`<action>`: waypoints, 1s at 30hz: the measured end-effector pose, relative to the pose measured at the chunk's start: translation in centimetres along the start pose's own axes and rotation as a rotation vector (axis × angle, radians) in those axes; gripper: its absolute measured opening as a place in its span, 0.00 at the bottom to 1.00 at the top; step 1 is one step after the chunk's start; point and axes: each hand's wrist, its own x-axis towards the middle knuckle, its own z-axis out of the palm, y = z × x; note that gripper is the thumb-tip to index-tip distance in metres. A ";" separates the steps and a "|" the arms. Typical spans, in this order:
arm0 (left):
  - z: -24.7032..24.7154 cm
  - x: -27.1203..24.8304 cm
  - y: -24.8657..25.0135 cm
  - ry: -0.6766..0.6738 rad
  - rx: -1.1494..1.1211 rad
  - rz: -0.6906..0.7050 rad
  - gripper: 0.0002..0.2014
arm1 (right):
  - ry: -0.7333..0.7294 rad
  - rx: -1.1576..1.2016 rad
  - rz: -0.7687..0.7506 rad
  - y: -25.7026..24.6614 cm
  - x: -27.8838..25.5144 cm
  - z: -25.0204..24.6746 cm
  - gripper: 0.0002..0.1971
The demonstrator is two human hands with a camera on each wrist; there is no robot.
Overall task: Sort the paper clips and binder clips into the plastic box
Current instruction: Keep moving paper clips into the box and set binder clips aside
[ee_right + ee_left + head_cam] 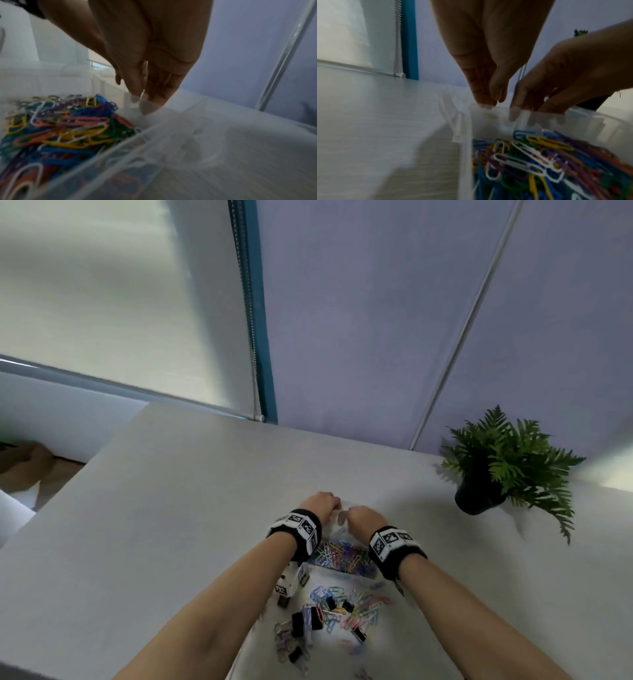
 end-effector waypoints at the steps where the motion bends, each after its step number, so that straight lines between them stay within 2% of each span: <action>1: 0.3 0.6 0.3 -0.021 0.031 -0.003 0.15 | -0.015 -0.020 0.002 -0.2 0.4 0.2 0.13; 3: 1.2 1.3 0.8 -0.045 0.080 -0.035 0.14 | -0.016 -0.024 0.014 -0.5 1.0 0.8 0.14; 9: 3.4 1.5 1.2 0.001 0.155 -0.086 0.16 | 0.042 0.036 0.054 -0.1 1.3 1.6 0.15; 14: 3.0 1.2 1.2 -0.033 0.215 -0.075 0.17 | 0.066 0.135 0.059 0.1 0.1 1.3 0.09; 16: 2.9 1.0 1.0 -0.054 0.242 -0.060 0.17 | 0.120 0.200 0.079 0.3 -0.8 0.8 0.02; 17: 2.7 0.9 1.0 -0.058 0.251 -0.055 0.17 | 0.174 0.239 0.100 0.7 -1.1 0.7 0.04; 20: 1.3 0.0 1.2 0.017 0.112 -0.044 0.13 | 0.338 0.484 0.103 2.0 -2.5 0.8 0.06; 22: 0.7 -1.0 1.0 0.117 -0.100 0.002 0.09 | 0.360 0.630 0.056 2.6 -3.8 0.8 0.07; 24: 0.6 -2.4 0.6 0.119 -0.223 0.037 0.10 | 0.317 0.669 0.003 2.8 -5.2 1.1 0.07; 27: 1.5 -4.8 0.3 0.039 -0.167 0.076 0.11 | 0.284 0.618 -0.039 3.1 -7.0 1.9 0.04; 30: 2.5 -7.0 0.9 0.096 -0.147 0.146 0.10 | 0.415 0.631 0.006 4.2 -9.2 2.8 0.06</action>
